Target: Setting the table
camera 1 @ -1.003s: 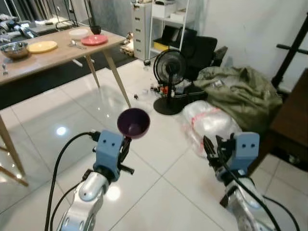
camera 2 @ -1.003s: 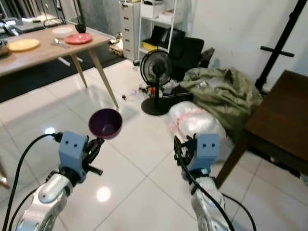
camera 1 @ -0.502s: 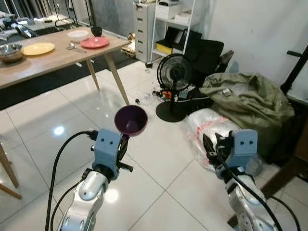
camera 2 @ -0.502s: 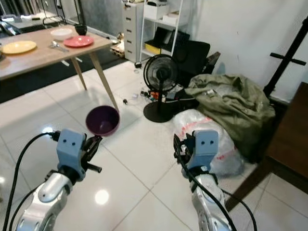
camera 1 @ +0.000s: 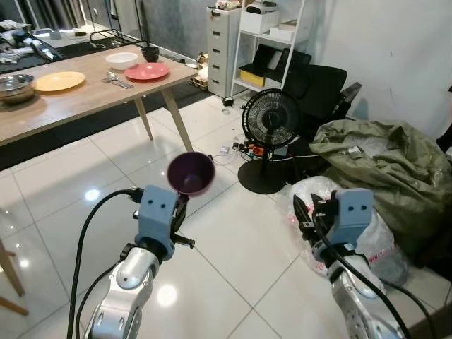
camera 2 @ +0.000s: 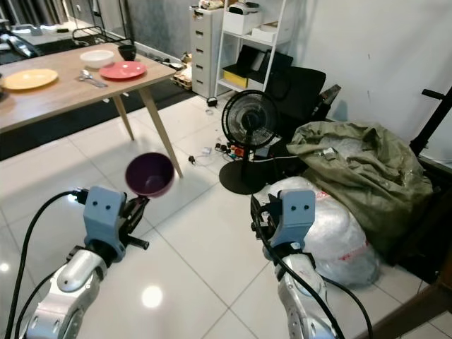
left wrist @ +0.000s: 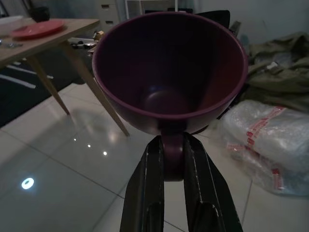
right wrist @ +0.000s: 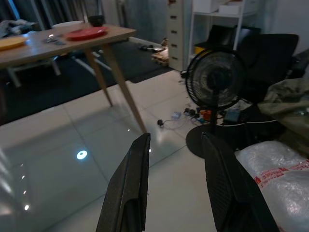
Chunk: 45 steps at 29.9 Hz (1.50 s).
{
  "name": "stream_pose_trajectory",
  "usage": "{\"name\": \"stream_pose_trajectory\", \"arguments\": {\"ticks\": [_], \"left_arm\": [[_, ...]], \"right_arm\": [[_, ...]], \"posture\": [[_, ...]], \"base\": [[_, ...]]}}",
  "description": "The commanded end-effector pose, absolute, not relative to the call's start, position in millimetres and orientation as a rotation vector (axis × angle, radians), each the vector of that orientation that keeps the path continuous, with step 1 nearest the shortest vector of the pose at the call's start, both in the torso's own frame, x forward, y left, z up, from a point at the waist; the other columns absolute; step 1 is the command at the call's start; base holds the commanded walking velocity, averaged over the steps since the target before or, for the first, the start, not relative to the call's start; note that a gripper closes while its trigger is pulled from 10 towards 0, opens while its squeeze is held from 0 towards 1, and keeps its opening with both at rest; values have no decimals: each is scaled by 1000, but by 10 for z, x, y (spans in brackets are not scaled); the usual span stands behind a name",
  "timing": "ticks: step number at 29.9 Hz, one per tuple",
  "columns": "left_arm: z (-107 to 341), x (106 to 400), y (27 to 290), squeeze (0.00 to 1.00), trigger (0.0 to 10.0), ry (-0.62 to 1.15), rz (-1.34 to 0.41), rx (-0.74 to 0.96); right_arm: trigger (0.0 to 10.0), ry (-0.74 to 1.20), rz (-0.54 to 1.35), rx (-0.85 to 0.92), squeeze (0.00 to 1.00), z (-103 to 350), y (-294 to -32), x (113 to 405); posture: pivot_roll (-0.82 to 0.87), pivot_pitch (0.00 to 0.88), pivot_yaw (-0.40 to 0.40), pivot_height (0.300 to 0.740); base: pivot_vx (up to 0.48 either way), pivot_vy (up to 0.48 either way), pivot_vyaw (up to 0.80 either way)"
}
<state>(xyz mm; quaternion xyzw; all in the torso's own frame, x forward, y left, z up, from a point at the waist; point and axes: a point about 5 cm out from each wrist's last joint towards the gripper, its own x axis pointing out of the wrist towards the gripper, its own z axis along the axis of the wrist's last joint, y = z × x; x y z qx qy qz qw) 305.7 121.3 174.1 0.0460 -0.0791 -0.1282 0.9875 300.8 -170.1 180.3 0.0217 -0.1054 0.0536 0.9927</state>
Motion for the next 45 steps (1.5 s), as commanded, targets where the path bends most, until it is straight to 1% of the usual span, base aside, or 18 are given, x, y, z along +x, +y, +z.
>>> {"name": "stream_pose_trajectory", "arguments": {"ticks": [1,32,45], "left_arm": [[1728,3053,1182,0,10000,-161,-265,100],[1742,3063,1181,0,10000,-170,-259,95],[1742,3063,1187,0,10000,-169,-256,95]], "right_arm": [[10000,-203,95,47,0,1773,-1733,3001],[10000,-208,107,45,0,1782,-1713,3012],[10000,-209,112,53,0,1786,-1702,3019]], "posture": [[-48,53,98,740],[-39,61,94,740],[-38,62,93,740]], "base": [[480,0,0],[480,0,0],[480,0,618]]}}
